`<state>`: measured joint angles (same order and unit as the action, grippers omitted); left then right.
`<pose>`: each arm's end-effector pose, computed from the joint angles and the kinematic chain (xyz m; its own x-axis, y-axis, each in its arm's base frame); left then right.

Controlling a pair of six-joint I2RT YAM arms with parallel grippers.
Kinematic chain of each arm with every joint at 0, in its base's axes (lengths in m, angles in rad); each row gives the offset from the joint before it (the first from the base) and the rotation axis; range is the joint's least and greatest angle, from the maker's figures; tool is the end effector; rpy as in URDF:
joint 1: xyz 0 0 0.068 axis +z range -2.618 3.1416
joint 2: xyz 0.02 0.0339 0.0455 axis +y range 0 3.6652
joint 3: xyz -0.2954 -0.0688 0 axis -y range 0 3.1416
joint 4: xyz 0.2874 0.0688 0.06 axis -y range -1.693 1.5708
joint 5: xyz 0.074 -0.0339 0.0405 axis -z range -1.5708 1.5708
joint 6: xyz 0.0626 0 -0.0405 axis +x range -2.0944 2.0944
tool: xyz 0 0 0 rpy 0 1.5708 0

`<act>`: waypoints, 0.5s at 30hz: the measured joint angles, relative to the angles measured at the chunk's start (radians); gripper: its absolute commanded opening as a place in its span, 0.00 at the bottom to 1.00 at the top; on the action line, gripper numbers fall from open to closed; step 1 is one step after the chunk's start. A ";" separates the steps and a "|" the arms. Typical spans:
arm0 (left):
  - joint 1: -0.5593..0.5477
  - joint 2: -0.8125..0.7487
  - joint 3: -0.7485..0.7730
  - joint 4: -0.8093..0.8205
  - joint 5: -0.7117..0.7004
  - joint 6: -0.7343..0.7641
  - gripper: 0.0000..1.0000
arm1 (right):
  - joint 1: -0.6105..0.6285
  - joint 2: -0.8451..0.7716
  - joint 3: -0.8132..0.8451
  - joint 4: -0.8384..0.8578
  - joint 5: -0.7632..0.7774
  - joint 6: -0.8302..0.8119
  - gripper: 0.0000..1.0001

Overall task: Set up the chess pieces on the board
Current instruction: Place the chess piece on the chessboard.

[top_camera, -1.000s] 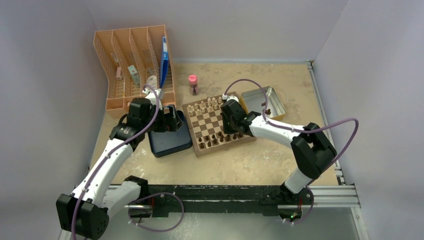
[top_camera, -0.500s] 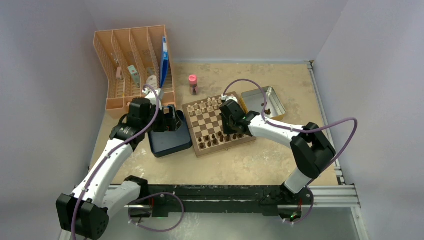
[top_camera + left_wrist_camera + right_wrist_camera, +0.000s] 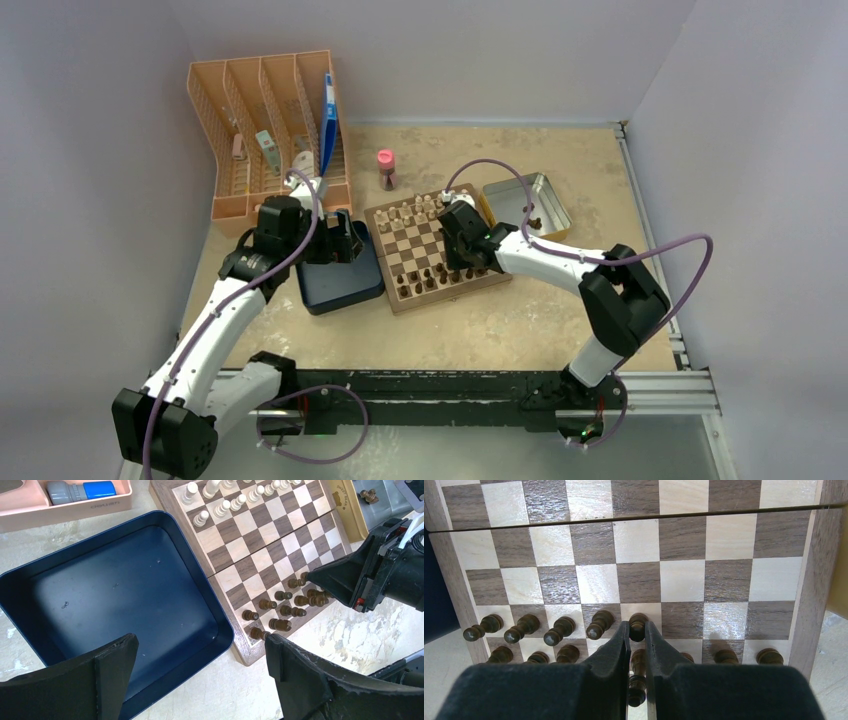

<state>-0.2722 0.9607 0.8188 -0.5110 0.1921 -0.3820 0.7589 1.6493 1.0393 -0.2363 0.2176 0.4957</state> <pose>0.2389 -0.0791 0.2921 -0.6958 -0.1857 -0.6938 0.1623 0.9004 -0.4037 0.3015 0.2673 0.1913 -0.7482 -0.0694 -0.6599 -0.2413 0.9549 0.1730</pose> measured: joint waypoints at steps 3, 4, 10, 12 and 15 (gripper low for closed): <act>0.000 0.000 0.000 0.000 -0.003 0.000 0.99 | 0.002 0.000 0.000 0.000 -0.001 0.000 0.13; 0.000 0.000 0.000 0.000 -0.003 0.000 0.99 | 0.002 0.000 0.000 0.000 -0.001 0.000 0.13; 0.000 0.000 0.000 0.000 -0.006 0.000 0.99 | 0.005 0.000 0.000 0.000 0.000 0.000 0.15; 0.000 0.000 -0.001 0.000 -0.006 0.000 0.99 | 0.007 0.000 0.000 0.000 0.000 0.000 0.18; 0.000 0.000 -0.004 0.000 -0.007 0.000 0.99 | 0.007 0.000 0.000 0.000 0.001 0.001 0.19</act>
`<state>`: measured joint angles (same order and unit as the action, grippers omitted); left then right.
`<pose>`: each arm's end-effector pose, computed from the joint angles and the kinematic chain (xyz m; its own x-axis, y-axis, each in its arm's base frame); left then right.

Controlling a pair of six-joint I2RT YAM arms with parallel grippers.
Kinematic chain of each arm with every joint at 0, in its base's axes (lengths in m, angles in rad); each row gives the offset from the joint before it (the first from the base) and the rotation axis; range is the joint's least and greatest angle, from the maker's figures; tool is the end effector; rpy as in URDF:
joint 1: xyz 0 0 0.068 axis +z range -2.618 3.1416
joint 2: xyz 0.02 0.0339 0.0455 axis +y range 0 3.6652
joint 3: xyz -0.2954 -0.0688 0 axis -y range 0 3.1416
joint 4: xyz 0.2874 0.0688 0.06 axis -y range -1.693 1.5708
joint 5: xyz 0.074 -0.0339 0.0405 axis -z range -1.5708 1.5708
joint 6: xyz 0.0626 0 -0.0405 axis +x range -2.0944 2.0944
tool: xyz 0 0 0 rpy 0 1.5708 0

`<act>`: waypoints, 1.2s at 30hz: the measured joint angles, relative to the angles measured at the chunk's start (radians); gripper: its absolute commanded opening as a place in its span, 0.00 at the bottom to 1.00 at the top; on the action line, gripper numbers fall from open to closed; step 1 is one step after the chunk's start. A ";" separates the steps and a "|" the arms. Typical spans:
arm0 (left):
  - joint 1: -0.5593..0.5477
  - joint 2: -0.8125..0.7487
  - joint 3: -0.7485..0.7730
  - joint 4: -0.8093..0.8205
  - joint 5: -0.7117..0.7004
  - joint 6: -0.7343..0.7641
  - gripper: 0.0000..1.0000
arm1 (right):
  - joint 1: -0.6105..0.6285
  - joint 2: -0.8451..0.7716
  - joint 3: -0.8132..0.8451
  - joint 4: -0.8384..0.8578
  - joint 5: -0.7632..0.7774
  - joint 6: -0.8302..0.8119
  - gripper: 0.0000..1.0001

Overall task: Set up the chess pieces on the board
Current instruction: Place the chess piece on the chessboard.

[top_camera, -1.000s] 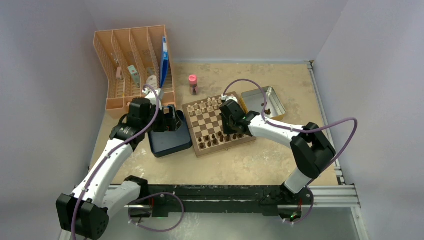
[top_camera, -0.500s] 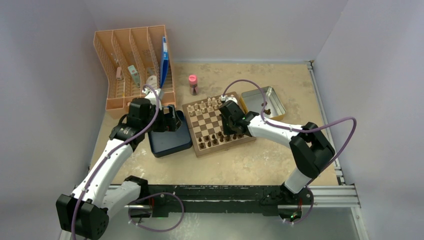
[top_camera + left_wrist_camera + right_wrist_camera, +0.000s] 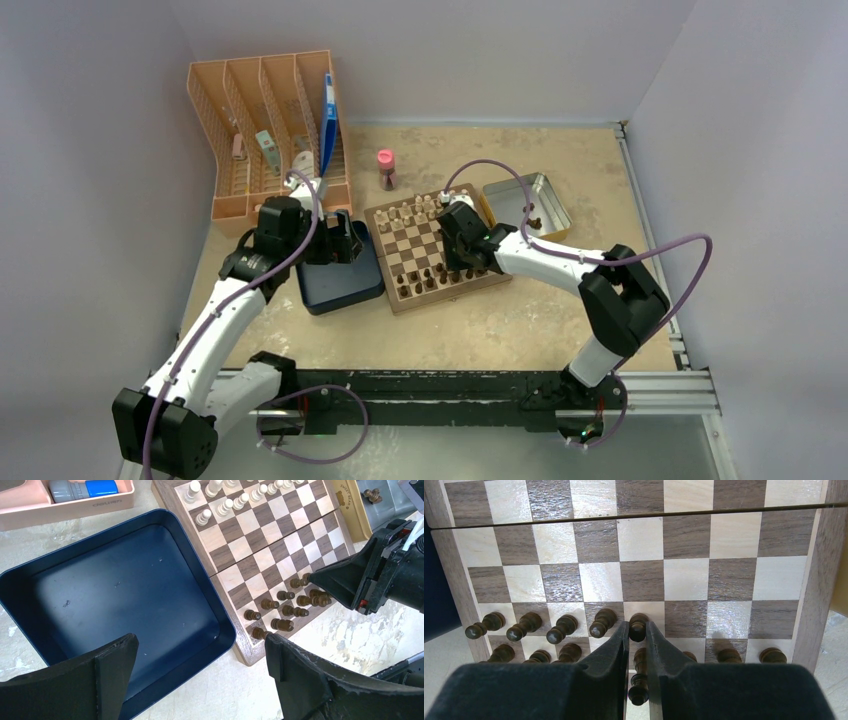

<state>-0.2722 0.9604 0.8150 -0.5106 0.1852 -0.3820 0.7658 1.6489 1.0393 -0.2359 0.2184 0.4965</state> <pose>0.2388 -0.0786 0.2906 -0.6961 -0.1861 -0.6934 0.1566 0.9032 -0.3996 0.2997 0.2693 0.1915 -0.7472 -0.0734 -0.6605 -0.2469 0.9534 0.1734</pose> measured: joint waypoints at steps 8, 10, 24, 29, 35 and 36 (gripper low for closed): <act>0.000 0.000 -0.004 0.000 0.000 0.000 0.98 | 0.000 0.000 0.004 -0.009 0.000 0.000 0.22; 0.000 0.000 -0.004 0.000 0.000 0.000 0.98 | 0.000 0.000 0.012 -0.016 0.000 0.000 0.22; 0.000 -0.011 -0.008 0.000 0.001 0.001 0.98 | 0.000 -0.001 0.030 -0.029 0.000 0.001 0.21; 0.000 -0.013 -0.009 0.000 0.001 0.001 0.98 | 0.000 -0.001 0.030 -0.032 -0.002 0.001 0.18; 0.000 -0.013 -0.010 0.000 0.000 0.001 0.98 | 0.000 -0.001 0.030 -0.032 -0.004 0.000 0.11; 0.000 -0.013 -0.010 0.000 0.000 0.001 0.98 | 0.000 -0.001 0.030 -0.032 -0.004 0.000 0.11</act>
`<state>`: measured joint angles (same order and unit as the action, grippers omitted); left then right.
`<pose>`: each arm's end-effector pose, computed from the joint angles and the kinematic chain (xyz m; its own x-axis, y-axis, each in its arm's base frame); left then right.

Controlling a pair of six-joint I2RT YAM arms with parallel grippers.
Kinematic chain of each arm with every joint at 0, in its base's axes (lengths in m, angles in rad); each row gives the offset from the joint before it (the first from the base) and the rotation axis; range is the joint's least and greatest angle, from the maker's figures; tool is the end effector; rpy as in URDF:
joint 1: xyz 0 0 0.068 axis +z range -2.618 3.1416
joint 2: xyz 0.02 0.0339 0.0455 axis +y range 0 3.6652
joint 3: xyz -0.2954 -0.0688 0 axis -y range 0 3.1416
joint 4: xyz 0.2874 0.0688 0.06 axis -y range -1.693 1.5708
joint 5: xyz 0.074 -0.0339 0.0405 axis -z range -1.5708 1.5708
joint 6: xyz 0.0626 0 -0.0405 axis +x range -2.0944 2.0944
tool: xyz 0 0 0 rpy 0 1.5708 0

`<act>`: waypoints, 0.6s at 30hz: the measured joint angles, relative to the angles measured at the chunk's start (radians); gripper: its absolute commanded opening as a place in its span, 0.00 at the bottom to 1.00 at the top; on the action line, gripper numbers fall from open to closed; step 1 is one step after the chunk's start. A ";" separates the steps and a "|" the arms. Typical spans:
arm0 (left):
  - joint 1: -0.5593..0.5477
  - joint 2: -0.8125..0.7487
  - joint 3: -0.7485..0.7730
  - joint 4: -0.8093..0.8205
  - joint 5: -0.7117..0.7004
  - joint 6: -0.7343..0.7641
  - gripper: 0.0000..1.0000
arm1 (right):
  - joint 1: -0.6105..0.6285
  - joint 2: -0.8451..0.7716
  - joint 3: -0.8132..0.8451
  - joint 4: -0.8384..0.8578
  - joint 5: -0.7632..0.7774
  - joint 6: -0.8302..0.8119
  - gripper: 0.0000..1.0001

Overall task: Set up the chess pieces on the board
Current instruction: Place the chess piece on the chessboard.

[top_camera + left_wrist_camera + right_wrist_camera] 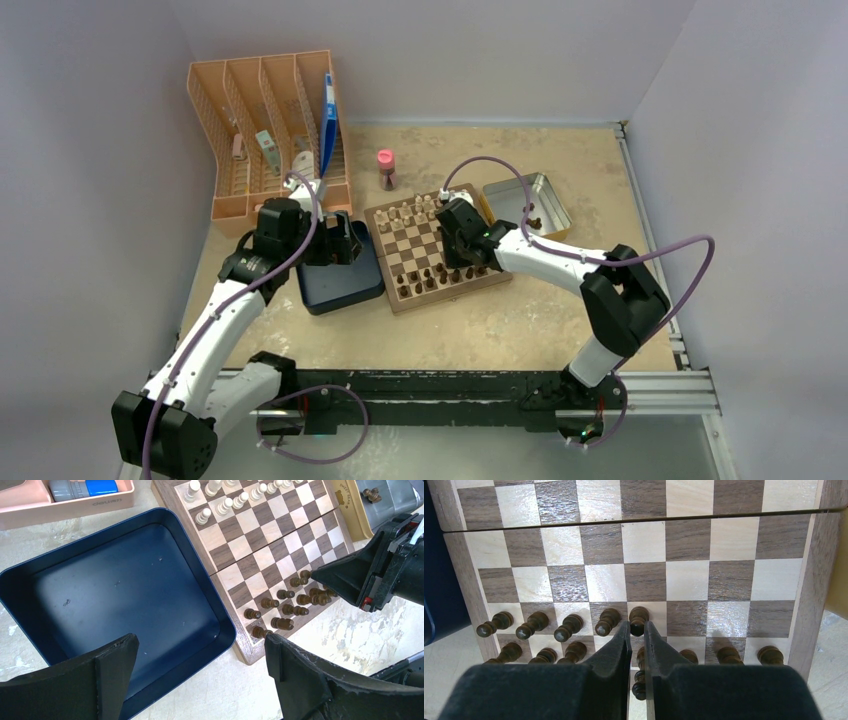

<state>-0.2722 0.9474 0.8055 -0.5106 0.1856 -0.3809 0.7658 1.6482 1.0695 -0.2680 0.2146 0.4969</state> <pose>0.2360 -0.0779 0.2898 -0.6936 -0.1857 -0.6960 0.1590 0.9029 -0.3994 0.3018 0.2717 0.1998 -0.7490 -0.0741 -0.6584 -0.2485 0.9526 0.1756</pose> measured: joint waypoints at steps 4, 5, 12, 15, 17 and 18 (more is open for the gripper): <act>0.000 0.000 0.000 0.000 0.000 0.000 0.98 | 0.000 -0.001 0.000 -0.001 0.000 0.000 0.10; 0.000 0.000 0.000 0.000 0.000 0.000 0.98 | 0.000 -0.002 0.000 -0.004 0.000 0.000 0.10; 0.000 0.000 0.000 0.000 0.000 0.000 0.98 | 0.000 -0.013 0.000 -0.030 0.005 0.000 0.10; 0.000 0.000 0.000 0.000 0.000 0.000 0.98 | 0.000 -0.014 0.000 -0.034 0.004 0.000 0.10; 0.000 0.000 0.000 0.000 0.000 0.000 0.98 | 0.000 -0.014 0.000 -0.034 0.004 0.000 0.11; 0.000 0.000 0.000 0.000 0.000 0.000 0.98 | 0.000 -0.014 0.000 -0.034 0.004 0.000 0.12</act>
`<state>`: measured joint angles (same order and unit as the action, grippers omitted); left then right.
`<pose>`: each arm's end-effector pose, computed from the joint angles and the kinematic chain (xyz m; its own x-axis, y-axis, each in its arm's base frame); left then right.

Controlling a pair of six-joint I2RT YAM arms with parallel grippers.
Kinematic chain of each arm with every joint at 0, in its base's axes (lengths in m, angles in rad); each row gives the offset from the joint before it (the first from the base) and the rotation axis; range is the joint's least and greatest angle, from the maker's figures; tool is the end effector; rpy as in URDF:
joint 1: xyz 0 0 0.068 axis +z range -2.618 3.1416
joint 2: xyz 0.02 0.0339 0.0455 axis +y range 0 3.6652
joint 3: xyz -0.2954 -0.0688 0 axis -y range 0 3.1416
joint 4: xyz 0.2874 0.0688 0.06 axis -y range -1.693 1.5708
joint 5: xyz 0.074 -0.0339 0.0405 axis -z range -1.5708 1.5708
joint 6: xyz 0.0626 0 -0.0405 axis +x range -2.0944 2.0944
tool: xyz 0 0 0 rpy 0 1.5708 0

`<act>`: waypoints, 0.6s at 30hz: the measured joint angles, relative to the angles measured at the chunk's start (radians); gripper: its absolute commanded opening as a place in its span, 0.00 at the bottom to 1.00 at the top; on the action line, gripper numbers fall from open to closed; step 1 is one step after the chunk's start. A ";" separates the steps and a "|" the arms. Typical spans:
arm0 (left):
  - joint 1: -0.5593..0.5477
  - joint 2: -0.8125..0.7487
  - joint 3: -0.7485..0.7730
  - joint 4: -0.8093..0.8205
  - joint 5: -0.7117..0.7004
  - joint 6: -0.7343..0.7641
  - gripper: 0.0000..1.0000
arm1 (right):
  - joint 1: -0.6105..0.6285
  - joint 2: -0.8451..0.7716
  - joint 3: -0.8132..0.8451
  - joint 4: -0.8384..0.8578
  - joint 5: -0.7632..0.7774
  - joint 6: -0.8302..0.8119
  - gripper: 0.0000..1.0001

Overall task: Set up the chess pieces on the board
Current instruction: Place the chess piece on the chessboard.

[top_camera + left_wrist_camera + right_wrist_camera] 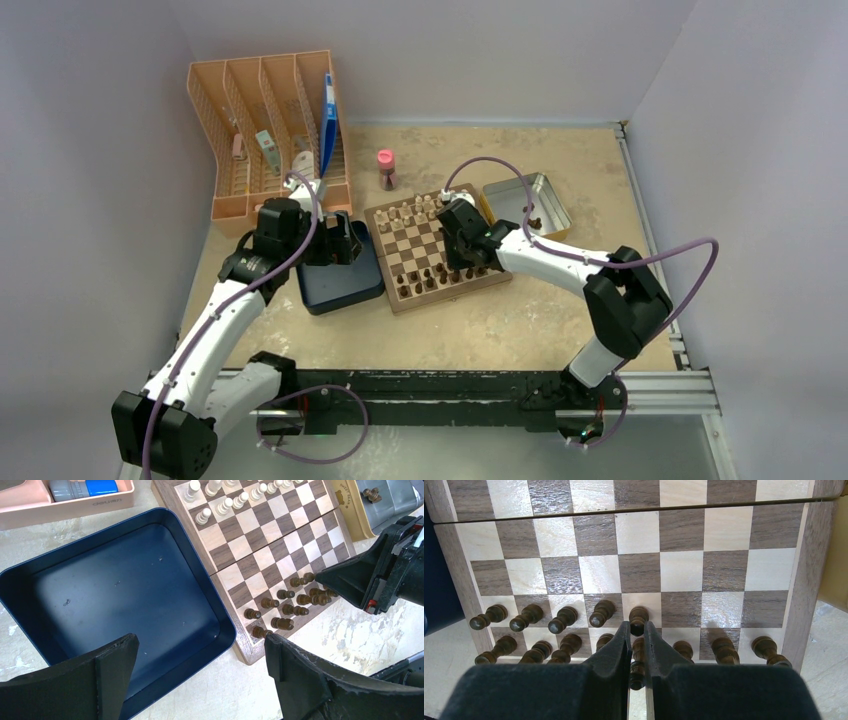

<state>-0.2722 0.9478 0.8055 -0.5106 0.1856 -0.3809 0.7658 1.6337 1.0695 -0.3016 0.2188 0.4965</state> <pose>0.2361 -0.0779 0.2897 -0.6939 -0.1856 -0.6957 0.1588 0.9029 -0.3994 0.2985 0.2682 0.2024 -0.7567 -0.0825 -0.6485 -0.2442 0.9559 0.1633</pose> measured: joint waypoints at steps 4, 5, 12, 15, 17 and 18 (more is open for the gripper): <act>0.000 0.000 0.000 0.000 0.000 0.000 0.98 | 0.000 0.000 0.001 0.000 0.000 0.000 0.19; 0.000 0.000 0.000 0.000 0.000 0.000 0.97 | 0.000 0.000 0.002 -0.001 0.000 0.001 0.21; 0.000 -0.003 0.000 0.000 0.000 0.000 0.98 | 0.000 -0.003 0.009 -0.001 0.000 0.006 0.29; 0.000 -0.006 0.000 0.000 0.001 0.000 0.98 | 0.000 -0.015 0.010 -0.011 0.000 0.008 0.29; 0.000 -0.007 0.000 0.000 0.001 0.000 0.97 | 0.000 -0.021 0.018 -0.020 0.002 0.010 0.29; 0.000 -0.008 0.000 0.000 0.001 0.000 0.97 | 0.000 -0.021 0.024 -0.022 0.005 0.011 0.29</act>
<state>-0.2722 0.9398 0.8051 -0.5106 0.1867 -0.3809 0.7658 1.6127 1.0935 -0.3237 0.2234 0.5072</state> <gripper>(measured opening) 0.977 0.287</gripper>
